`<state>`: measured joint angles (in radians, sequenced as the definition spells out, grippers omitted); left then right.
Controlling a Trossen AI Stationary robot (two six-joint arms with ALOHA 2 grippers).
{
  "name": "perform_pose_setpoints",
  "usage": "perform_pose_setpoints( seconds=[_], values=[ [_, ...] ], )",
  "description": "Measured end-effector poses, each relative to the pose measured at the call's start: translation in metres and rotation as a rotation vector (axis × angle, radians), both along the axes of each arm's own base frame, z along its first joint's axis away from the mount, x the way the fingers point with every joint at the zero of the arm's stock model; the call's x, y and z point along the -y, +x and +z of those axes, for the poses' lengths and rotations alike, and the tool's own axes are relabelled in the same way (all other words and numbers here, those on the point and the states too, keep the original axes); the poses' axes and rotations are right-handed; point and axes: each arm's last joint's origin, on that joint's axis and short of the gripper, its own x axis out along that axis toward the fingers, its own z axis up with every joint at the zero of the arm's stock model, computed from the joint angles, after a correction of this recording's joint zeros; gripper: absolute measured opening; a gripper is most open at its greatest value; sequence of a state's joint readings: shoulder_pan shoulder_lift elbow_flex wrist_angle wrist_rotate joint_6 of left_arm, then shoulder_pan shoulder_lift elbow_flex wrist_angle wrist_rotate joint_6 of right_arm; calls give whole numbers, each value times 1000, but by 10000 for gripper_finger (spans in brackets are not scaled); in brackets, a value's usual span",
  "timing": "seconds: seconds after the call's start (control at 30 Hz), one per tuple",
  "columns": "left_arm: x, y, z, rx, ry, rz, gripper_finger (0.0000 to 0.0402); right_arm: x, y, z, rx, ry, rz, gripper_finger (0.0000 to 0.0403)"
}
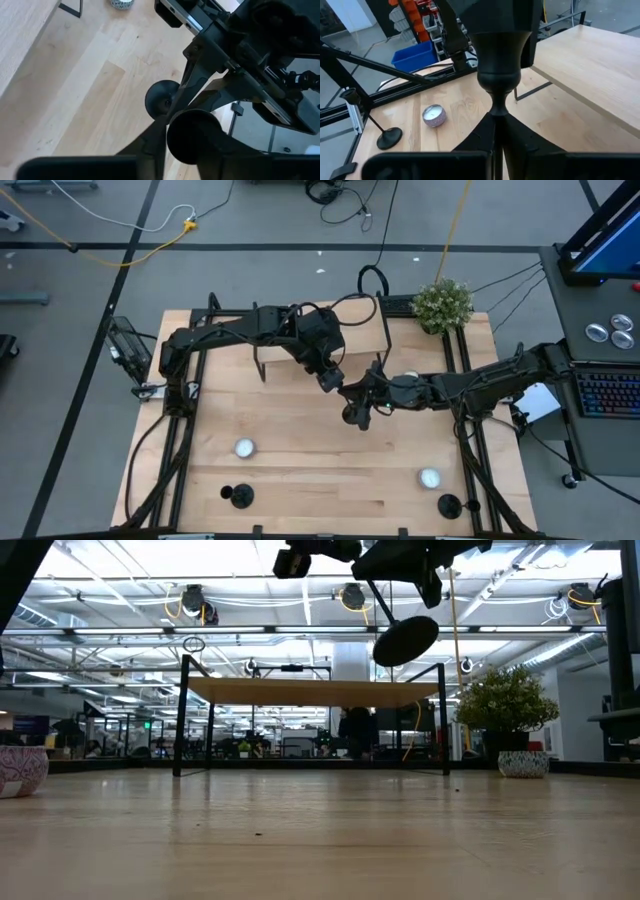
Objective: Pick & Place candle stick holders
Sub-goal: Put the top black candle holder on the shelf
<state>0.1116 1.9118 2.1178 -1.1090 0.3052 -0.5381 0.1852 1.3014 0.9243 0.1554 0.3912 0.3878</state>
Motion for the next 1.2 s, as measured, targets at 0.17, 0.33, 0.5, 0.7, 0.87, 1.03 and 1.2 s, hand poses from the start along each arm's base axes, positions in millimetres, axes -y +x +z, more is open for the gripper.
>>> perform_pose_setpoints(
  seconds=[0.17, 0.33, 0.5, 0.7, 0.87, 1.03, 1.2],
  values=[
    [-3, 0, 0, 8, 14, -8, 163, 0, 0, 0, -2, -3, 2, 8],
    [-11, -4, 4, 15, 14, -1, 218, 2, 0, 0, -4, -5, -8, 8],
    [-17, -18, 16, 35, 10, 17, 242, 7, 0, -1, -13, -5, -33, 8],
    [-17, -45, 40, 70, 49, 35, 245, 13, -2, 2, -2, 9, -45, 8],
    [-10, -66, 50, 16, 217, 58, 246, 22, -16, 25, 90, -48, -56, 8],
    [-2, -70, 50, -28, 355, 117, 246, 49, -35, 55, 209, -199, -187, 8],
    [3, -66, 47, -20, 387, 111, 246, 89, -42, 69, 273, -315, -343, 8]
  ],
)
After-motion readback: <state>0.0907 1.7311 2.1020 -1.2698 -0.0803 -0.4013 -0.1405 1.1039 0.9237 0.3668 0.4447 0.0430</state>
